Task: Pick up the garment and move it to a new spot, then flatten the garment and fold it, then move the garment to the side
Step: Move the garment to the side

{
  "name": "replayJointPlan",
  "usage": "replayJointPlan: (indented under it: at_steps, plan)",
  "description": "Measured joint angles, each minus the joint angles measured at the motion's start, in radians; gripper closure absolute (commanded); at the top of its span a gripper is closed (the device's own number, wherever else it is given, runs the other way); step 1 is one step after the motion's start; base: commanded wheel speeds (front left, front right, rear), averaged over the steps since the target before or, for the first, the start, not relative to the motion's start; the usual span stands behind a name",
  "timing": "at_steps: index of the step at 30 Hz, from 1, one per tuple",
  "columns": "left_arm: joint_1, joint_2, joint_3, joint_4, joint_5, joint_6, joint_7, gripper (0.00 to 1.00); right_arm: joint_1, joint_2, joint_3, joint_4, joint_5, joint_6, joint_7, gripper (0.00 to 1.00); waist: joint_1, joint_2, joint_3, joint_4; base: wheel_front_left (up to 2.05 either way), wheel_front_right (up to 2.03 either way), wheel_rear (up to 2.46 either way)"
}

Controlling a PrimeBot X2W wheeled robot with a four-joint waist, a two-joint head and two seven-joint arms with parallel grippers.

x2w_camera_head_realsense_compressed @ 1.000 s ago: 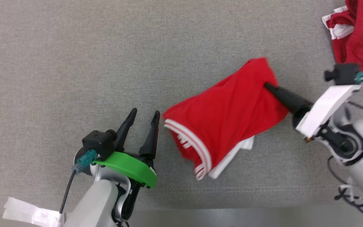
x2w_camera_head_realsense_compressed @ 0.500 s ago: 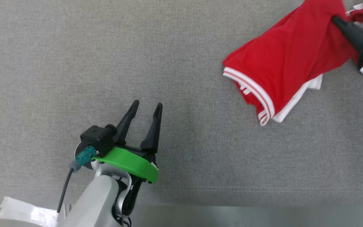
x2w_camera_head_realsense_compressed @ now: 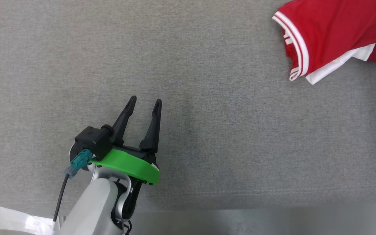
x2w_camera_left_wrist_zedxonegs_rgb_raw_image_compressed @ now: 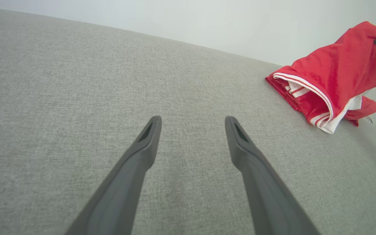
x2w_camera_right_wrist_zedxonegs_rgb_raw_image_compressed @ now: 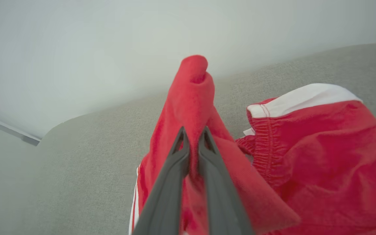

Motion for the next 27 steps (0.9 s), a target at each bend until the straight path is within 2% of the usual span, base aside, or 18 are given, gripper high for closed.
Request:
replayJointPlan:
  at_steps: [9,17,27]
  plan:
    - [0.0,0.02,-0.015,-0.014,0.016,0.0,0.0,0.0,-0.007,-0.001,-0.025,0.046,-0.002,-0.035,-0.021,1.0,0.0,0.0,0.023,-0.054,0.0,0.0,0.0]
    - [-0.003,0.023,-0.03,-0.036,0.024,0.0,0.005,0.0,-0.05,-0.007,-0.059,0.074,-0.018,-0.066,-0.069,1.0,0.0,0.0,0.062,-0.073,0.0,0.0,0.0]
    - [-0.003,0.028,-0.036,-0.041,0.047,0.002,0.013,0.0,-0.127,0.029,-0.064,0.108,-0.027,-0.071,-0.119,1.0,0.0,0.0,0.106,-0.069,0.0,0.0,0.0]
